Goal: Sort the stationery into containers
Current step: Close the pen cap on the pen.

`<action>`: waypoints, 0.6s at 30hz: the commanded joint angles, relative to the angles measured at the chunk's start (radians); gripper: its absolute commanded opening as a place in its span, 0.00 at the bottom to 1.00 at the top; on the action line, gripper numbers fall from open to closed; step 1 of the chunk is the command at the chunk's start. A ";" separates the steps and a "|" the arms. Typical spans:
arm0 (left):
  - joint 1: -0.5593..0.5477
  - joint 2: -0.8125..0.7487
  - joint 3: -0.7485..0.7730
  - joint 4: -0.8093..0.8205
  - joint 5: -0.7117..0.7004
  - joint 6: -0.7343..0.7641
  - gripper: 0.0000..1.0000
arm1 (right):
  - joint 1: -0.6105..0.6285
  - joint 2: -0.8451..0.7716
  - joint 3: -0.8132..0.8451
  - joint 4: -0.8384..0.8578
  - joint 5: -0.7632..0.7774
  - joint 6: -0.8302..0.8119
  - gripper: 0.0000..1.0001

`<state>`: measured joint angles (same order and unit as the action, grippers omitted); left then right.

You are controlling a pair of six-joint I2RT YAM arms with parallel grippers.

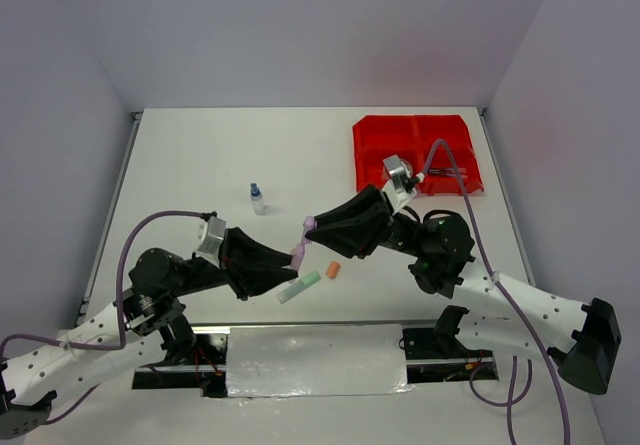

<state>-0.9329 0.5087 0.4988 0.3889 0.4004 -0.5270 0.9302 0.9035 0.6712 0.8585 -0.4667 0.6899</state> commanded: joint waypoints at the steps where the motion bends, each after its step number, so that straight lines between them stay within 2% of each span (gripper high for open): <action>1: -0.004 -0.015 0.011 0.057 -0.008 0.015 0.00 | 0.010 0.008 -0.013 0.063 0.005 -0.013 0.00; 9: -0.004 -0.022 0.012 0.056 -0.012 0.016 0.00 | 0.025 0.041 -0.007 0.092 -0.019 -0.004 0.00; 18: -0.004 -0.038 -0.006 0.091 -0.029 -0.011 0.00 | 0.035 0.090 -0.012 0.214 -0.108 0.016 0.00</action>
<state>-0.9329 0.4839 0.4965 0.3958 0.3855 -0.5282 0.9527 0.9791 0.6594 0.9554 -0.5179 0.7006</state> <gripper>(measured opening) 0.369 0.321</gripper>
